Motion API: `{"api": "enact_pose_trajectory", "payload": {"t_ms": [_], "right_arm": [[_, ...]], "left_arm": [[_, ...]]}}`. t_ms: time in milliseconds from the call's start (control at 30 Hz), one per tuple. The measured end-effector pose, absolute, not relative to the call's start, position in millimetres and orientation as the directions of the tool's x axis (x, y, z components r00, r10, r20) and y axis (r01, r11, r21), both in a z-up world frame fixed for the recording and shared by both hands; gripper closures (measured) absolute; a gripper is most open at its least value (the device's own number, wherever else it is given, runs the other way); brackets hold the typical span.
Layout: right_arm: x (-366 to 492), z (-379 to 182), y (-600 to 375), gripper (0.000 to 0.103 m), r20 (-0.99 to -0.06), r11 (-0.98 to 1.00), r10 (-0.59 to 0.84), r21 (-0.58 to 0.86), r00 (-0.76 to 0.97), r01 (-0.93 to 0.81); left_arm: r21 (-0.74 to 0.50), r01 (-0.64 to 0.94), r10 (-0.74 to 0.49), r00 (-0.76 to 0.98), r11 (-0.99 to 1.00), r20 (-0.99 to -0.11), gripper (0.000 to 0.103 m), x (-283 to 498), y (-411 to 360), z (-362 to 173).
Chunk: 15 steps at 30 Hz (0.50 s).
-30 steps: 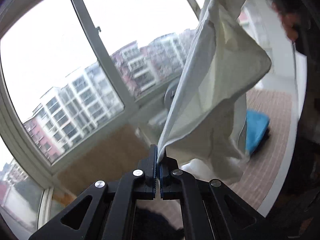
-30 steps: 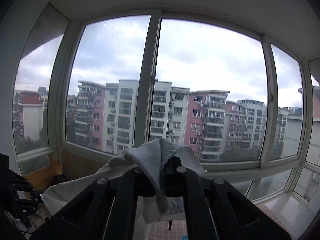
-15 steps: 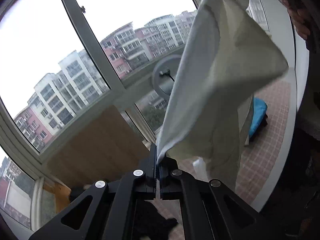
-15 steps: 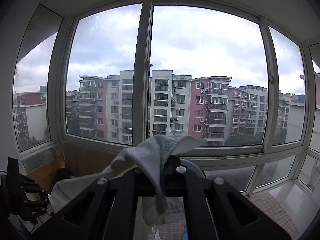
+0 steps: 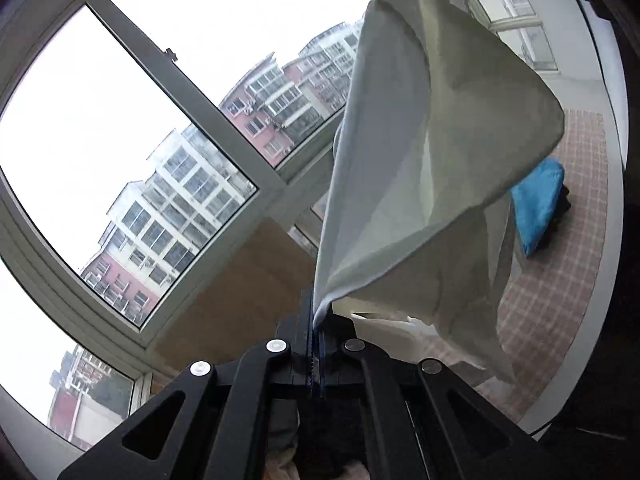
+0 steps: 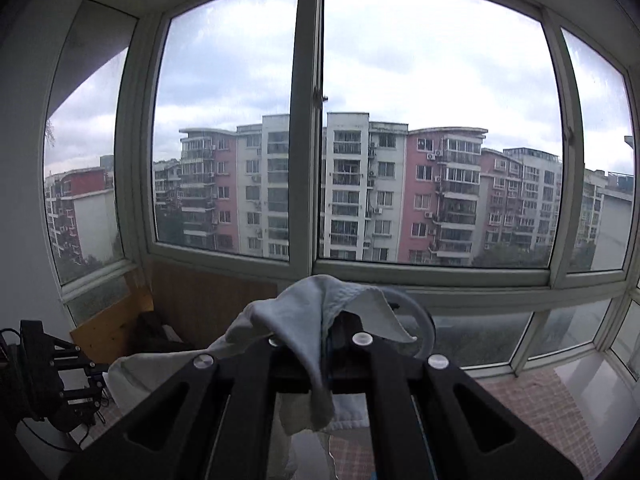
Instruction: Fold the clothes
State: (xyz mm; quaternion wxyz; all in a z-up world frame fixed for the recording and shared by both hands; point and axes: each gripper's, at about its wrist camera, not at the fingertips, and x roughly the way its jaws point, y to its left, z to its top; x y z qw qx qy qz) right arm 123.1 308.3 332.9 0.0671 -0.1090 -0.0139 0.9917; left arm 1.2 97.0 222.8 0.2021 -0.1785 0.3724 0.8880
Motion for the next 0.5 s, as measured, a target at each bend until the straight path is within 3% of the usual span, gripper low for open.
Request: {"api": "enact_pose_trajectory", "payload": {"t_ms": [167,367,500], "right_arm": [[112,335,295,0.1,-0.324,-0.984,0.171,-0.112,-0.93,-0.142],[160,363,283,0.1,-0.26,-0.977,0.197,-0.131,-0.945,-0.168],[186,371,268,0.1,-0.233,-0.97,0.212,-0.165,-0.949,-0.176]], "left_arm": [[0.673,-0.473,0.118,-0.856,-0.568,-0.503,0.102,-1,101,209],[0.777,-0.451,0.131,-0.888,-0.439,-0.441,0.1,64,90,237],[0.724,-0.525,0.193,-0.847,-0.448,-0.495,0.099,75,84,258]]}}
